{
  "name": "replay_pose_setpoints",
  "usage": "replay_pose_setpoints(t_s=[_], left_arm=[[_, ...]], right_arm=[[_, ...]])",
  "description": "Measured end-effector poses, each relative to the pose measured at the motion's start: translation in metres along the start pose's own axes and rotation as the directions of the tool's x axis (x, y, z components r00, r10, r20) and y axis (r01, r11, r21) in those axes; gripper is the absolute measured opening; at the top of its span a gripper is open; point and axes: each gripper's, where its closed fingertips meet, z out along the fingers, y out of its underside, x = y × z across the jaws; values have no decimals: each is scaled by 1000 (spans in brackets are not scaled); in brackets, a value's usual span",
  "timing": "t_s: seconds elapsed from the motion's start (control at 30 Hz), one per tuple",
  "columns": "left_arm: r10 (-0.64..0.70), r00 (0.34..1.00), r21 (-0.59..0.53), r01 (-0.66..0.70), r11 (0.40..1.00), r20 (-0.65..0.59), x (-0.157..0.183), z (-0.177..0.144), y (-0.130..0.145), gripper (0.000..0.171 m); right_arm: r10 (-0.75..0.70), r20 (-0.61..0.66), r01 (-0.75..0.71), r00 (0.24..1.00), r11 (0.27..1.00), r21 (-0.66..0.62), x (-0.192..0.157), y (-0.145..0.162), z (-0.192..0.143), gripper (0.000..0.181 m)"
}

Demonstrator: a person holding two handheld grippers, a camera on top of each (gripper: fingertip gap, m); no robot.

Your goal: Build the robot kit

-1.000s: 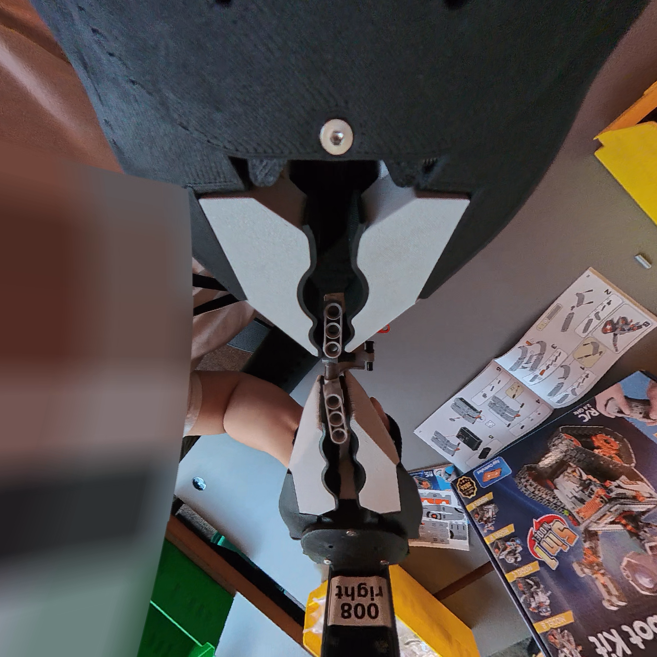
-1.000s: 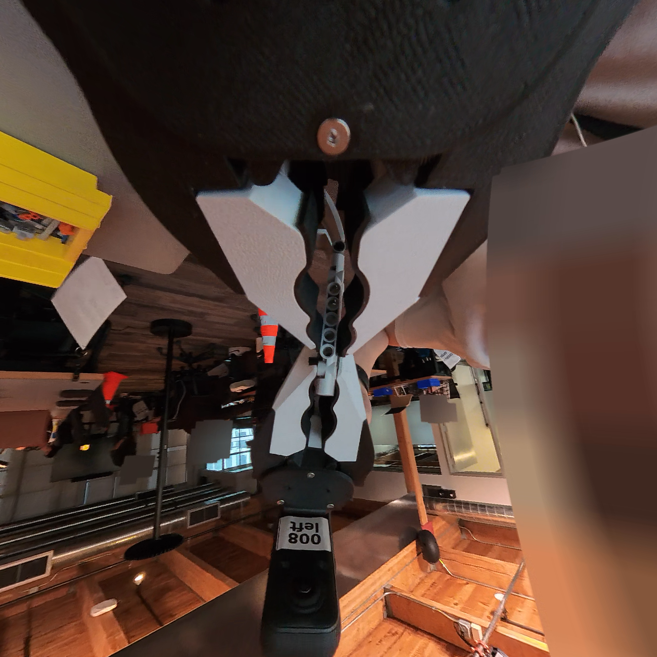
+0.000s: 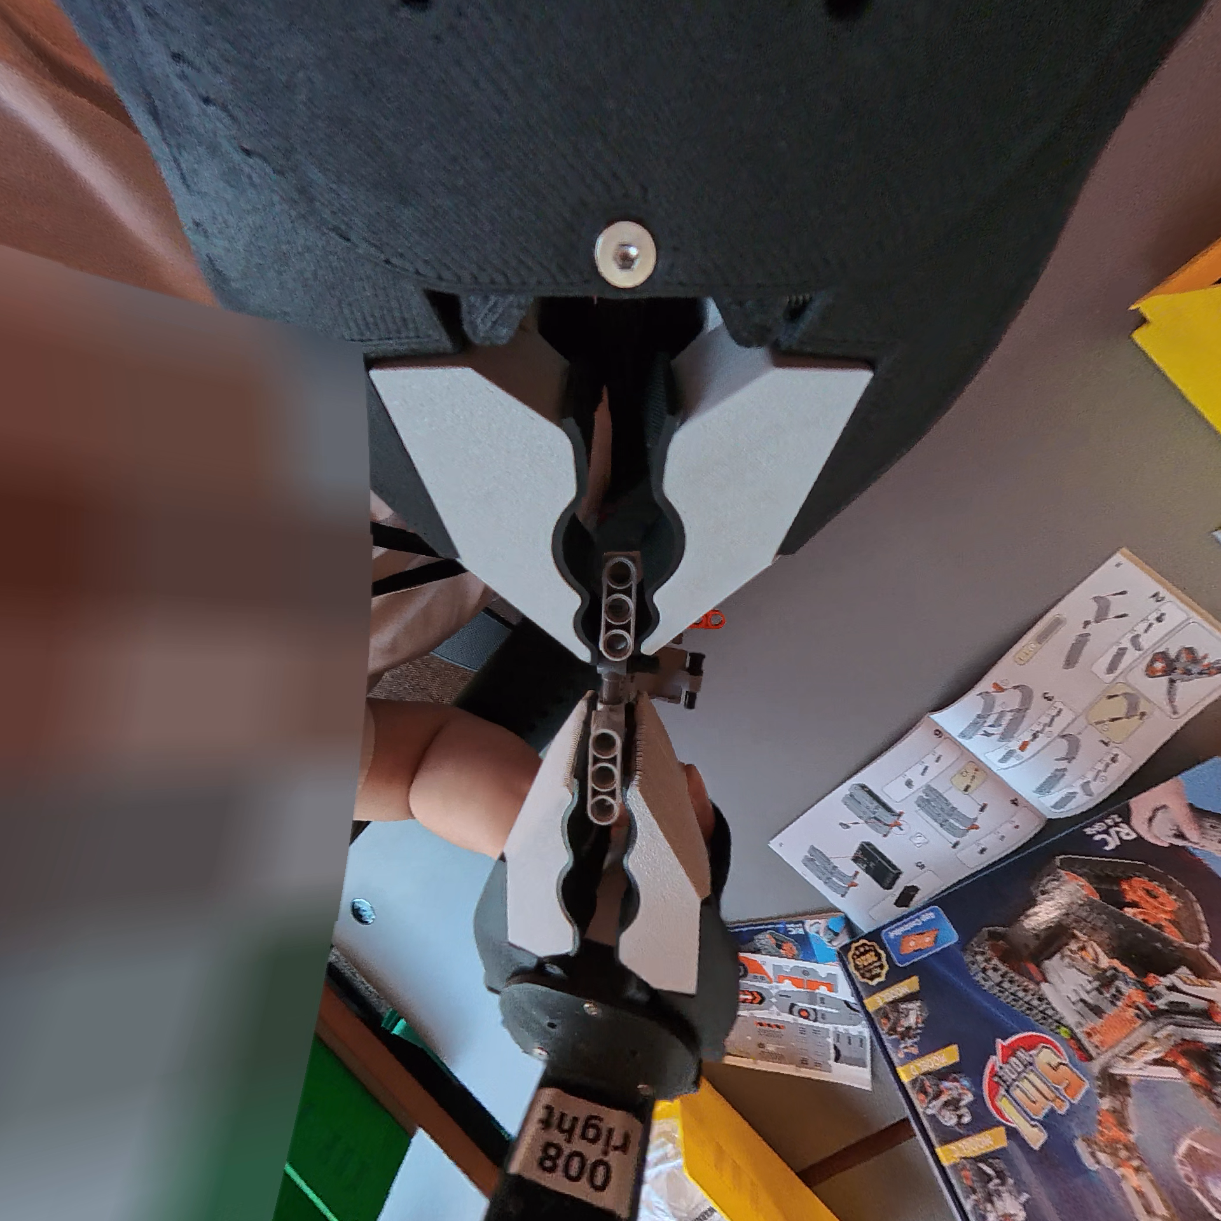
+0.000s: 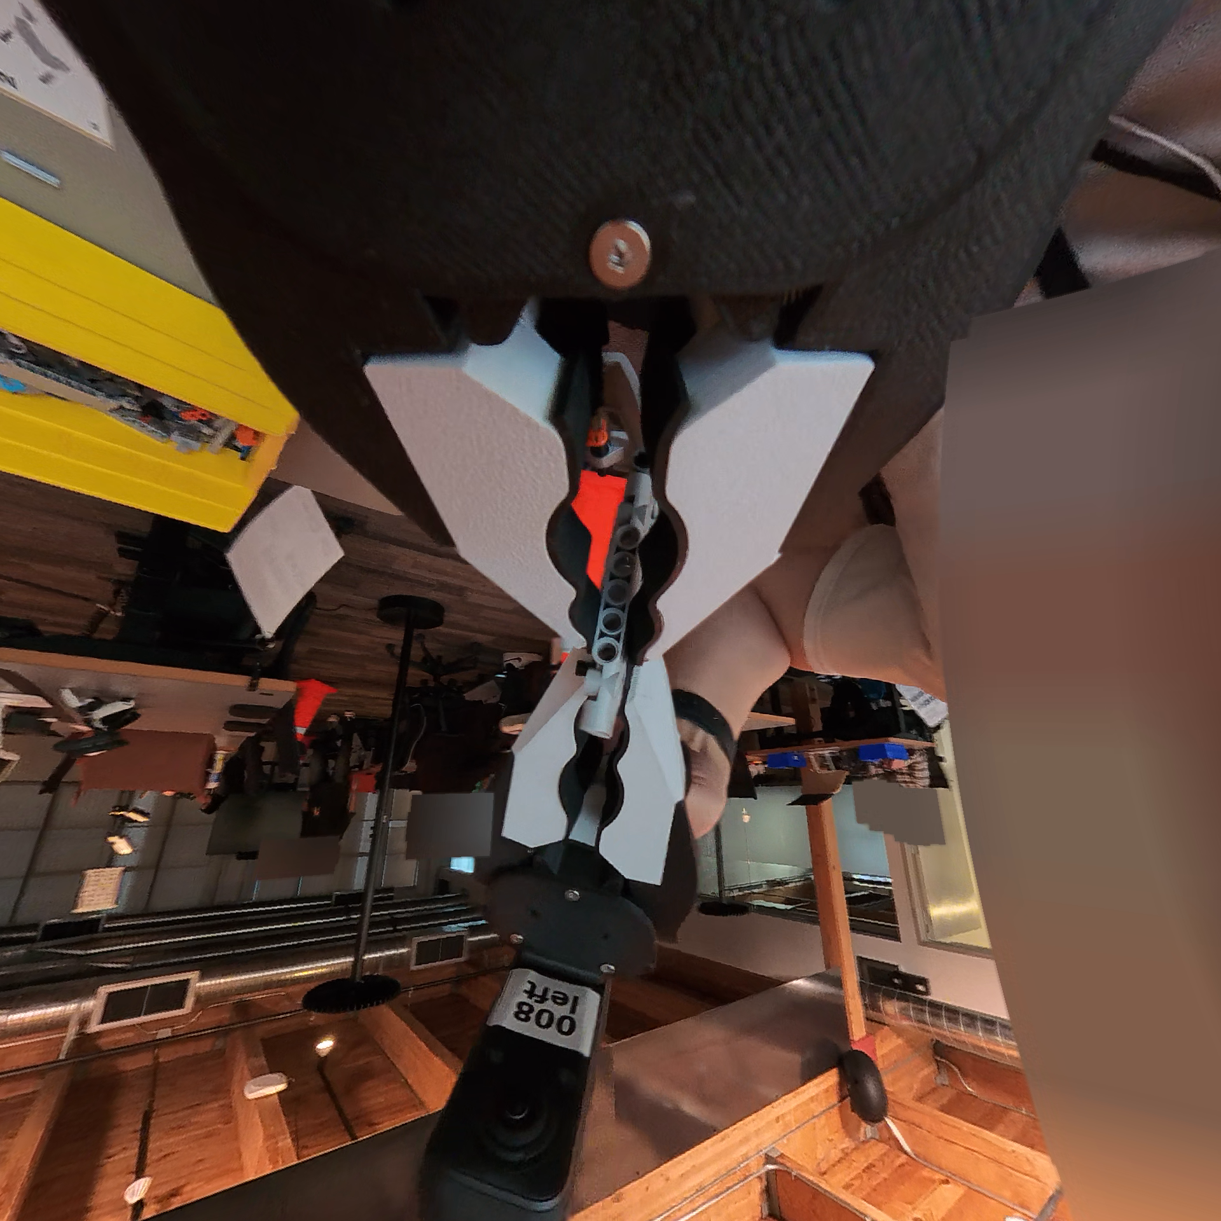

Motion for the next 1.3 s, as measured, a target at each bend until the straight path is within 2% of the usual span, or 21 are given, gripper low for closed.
replay_pose_setpoints(t_s=[0.1, 0.23, 0.37, 0.5, 0.67, 0.77, 0.97, 1.03, 1.13, 1.2, 1.23, 1.3], left_arm=[[37, 996, -1, -37, 999, 86, -7, -1, -2, 4], [119, 967, -22, -117, 993, 226, -16, 0, -6, 4], [136, 963, -27, -133, 991, 231, -16, 0, -7, 4], [155, 967, -58, -146, 988, 201, -13, 3, -3, 4], [112, 986, 30, -117, 993, 121, -10, 2, -12, 5], [56, 996, 70, -61, 996, 71, -16, 4, -16, 5], [-28, 999, 125, 31, 992, -25, -21, 2, -17, 6], [-49, 997, 159, 59, 986, -64, -20, -4, -18, 5], [-64, 996, 164, 74, 984, -67, -24, -7, -15, 5], [-71, 994, 161, 85, 983, -88, -24, -6, -15, 6], [-75, 994, 155, 87, 984, -82, -26, -5, -14, 6], [-81, 993, 157, 94, 983, -87, -28, -5, -15, 5]], right_arm=[[-17, -56, 17, 998, 1000, -5, 6, 0, 0, 6], [43, -83, -43, 996, 999, 1, 13, -1, -3, 6], [81, -78, -81, 994, 997, 8, 13, -2, -4, 7], [99, -33, -100, 994, 995, -9, 8, 2, -1, 8], [150, -2, -149, 989, 987, 56, 11, -7, -6, 7], [158, -29, -155, 987, 985, 77, 19, -8, -10, 7], [174, -87, -172, 981, 985, 29, 28, -4, -17, 12], [190, -118, -189, 975, 982, 15, 34, -3, -23, 27], [222, -84, -224, 971, 975, -10, 30, 0, -24, 22], [240, -76, -246, 968, 967, -75, 29, 12, -20, 24], [247, -46, -250, 968, 964, -88, 25, 14, -18, 7], [292, -24, -293, 956, 953, -76, 25, 15, -17, 6]])
